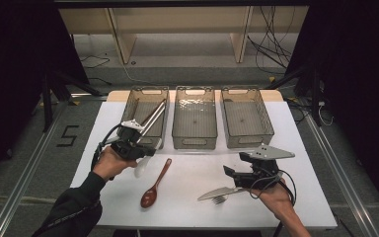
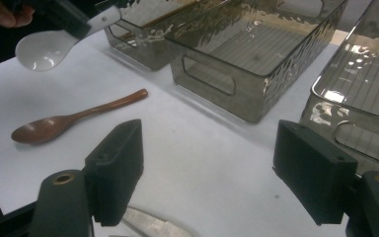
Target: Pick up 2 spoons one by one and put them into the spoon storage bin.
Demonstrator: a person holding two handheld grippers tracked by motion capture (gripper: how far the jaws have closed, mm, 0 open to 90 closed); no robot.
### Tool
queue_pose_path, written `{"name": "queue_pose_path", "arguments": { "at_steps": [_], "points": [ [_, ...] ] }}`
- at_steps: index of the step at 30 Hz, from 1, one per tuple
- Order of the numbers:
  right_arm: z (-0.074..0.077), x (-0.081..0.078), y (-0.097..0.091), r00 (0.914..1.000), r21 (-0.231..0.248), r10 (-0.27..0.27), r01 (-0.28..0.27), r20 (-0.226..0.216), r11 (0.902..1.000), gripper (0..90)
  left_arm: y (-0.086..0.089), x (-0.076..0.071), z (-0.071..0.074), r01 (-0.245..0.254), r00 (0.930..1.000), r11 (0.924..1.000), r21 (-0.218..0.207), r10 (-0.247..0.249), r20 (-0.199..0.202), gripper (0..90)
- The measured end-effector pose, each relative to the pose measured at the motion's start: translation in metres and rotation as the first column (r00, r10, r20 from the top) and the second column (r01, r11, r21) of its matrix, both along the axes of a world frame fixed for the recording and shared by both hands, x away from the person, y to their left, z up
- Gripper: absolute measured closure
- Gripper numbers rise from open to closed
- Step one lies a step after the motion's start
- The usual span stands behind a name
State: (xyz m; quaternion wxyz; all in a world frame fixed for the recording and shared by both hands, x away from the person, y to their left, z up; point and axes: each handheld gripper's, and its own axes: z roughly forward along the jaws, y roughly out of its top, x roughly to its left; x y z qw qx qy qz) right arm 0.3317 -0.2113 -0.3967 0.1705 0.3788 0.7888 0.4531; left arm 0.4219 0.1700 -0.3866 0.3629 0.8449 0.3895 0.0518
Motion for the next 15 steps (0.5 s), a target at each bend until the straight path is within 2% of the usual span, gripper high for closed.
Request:
{"name": "queue_pose_path", "arguments": {
  "at_steps": [8,15],
  "points": [
    [0.000,0.001,-0.001,1.0000,0.006,-0.001,0.001,0.000,1.0000,28.3,-0.016,0.022,0.019,-0.012,0.9975,0.9993,-0.035,0.014,0.069,85.4],
    [0.000,0.001,-0.002,1.0000,0.008,0.001,-0.001,0.001,1.0000,28.3,-0.027,0.041,0.026,-0.031,0.9944,0.9982,-0.052,0.036,0.099,85.4]
  ]
}}
